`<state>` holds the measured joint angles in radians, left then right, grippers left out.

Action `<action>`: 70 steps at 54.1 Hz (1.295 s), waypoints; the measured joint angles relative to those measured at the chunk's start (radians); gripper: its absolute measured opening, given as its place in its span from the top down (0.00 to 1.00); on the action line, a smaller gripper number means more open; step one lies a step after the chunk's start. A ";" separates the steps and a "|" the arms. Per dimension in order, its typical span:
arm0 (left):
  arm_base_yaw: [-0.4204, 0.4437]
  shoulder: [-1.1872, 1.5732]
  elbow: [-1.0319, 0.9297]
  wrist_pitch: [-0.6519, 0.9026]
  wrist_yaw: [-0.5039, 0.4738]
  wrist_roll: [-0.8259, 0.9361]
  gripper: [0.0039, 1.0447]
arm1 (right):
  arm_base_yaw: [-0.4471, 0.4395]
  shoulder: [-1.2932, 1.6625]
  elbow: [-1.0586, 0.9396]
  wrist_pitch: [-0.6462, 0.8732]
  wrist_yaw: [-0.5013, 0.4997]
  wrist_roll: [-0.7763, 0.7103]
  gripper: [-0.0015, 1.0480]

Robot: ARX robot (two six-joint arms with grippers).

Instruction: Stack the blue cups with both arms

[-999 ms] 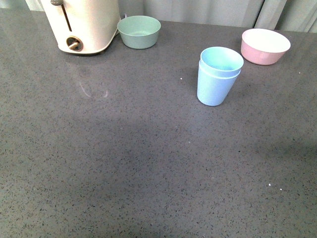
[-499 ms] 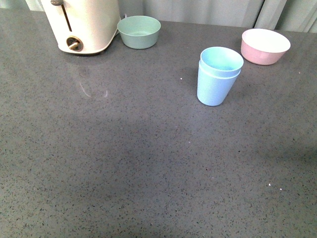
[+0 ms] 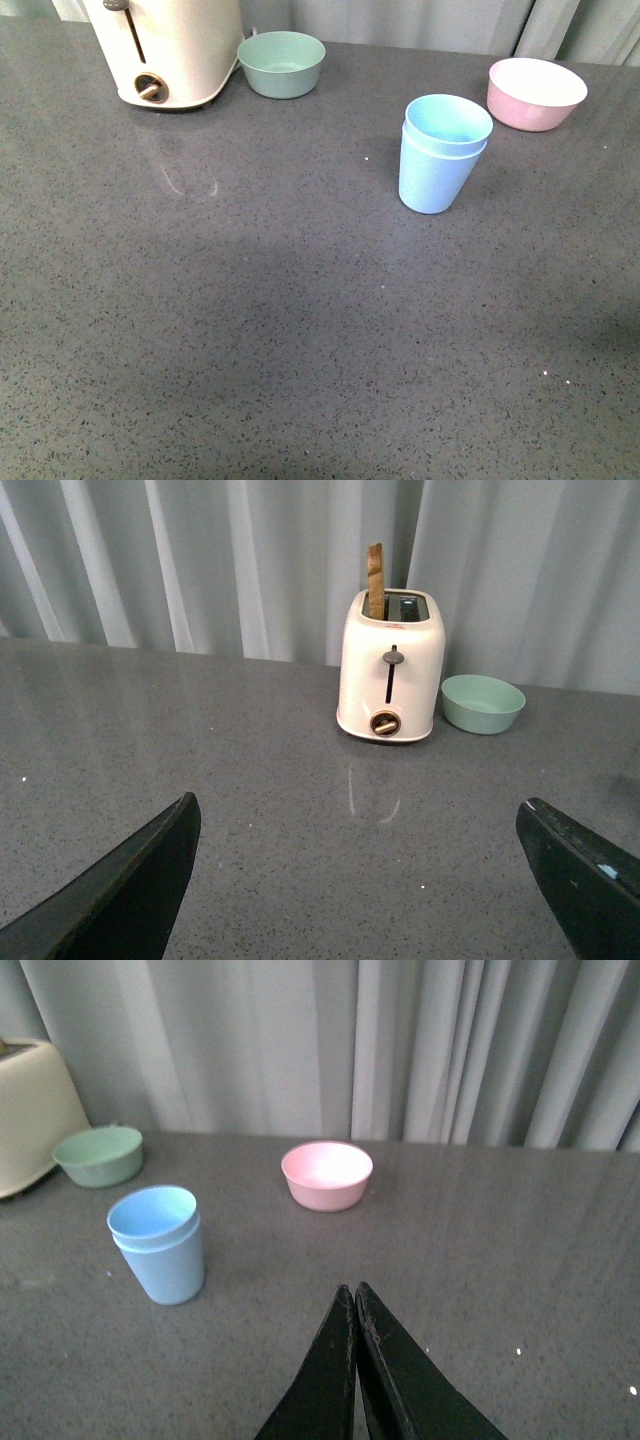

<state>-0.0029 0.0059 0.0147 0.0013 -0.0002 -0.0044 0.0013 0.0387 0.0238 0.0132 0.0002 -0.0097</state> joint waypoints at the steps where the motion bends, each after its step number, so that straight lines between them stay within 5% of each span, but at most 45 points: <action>1: 0.000 0.000 0.000 0.000 0.000 0.000 0.08 | 0.000 -0.008 0.000 -0.002 0.000 0.000 0.98; 16: 0.000 0.000 0.000 0.000 0.000 0.000 0.08 | 0.000 -0.032 0.000 -0.011 0.000 -0.001 0.97; 43: 0.000 0.000 0.000 0.000 0.000 0.000 0.08 | 0.000 -0.033 0.000 -0.011 0.000 0.000 0.07; 70: 0.000 0.000 0.000 0.000 0.000 0.000 0.08 | 0.000 -0.033 0.000 -0.011 0.000 0.001 0.09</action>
<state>-0.0029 0.0059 0.0147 0.0013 -0.0002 -0.0044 0.0013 0.0059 0.0238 0.0021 0.0002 -0.0086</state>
